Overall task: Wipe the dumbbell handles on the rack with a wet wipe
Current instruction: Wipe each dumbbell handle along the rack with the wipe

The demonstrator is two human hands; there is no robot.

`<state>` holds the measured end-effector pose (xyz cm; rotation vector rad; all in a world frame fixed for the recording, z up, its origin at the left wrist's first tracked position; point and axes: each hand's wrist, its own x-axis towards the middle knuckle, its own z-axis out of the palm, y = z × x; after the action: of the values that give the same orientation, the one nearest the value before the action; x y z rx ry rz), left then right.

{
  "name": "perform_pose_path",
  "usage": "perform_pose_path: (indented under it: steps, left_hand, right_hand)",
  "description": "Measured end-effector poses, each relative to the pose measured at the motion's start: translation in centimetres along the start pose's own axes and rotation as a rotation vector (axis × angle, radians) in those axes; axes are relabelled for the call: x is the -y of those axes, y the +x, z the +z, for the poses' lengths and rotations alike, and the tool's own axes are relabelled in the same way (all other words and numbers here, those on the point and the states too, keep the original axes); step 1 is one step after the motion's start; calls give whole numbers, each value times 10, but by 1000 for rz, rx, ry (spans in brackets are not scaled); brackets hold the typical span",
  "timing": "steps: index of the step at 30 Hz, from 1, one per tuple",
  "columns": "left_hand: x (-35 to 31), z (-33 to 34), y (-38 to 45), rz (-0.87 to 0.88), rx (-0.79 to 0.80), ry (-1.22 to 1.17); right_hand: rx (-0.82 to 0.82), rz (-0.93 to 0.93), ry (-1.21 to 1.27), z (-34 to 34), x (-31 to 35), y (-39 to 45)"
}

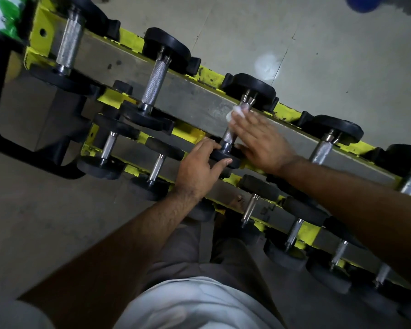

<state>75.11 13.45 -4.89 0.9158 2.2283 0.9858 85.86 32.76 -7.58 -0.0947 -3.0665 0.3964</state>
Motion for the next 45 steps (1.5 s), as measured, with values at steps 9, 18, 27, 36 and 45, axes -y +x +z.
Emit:
perform_pose_path:
  steps: [9,18,27,36,45]
  left_hand:
    - [0,1,0,11,0,20]
    - [-3,0,-1,3,-2,37]
    - [-5,-11,3,9,89,67]
    - [8,-25,5,5,219,-60]
    - [24,-18,18,44,234,-32]
  right_hand:
    - [40,-189,33,9,2,0]
    - [82,-171,-6,1,2,-6]
    - [152,7,-88,-14,18,14]
    - [-91,566,353,-43,49,22]
    - [-200,1420,1278,-52,67,29]
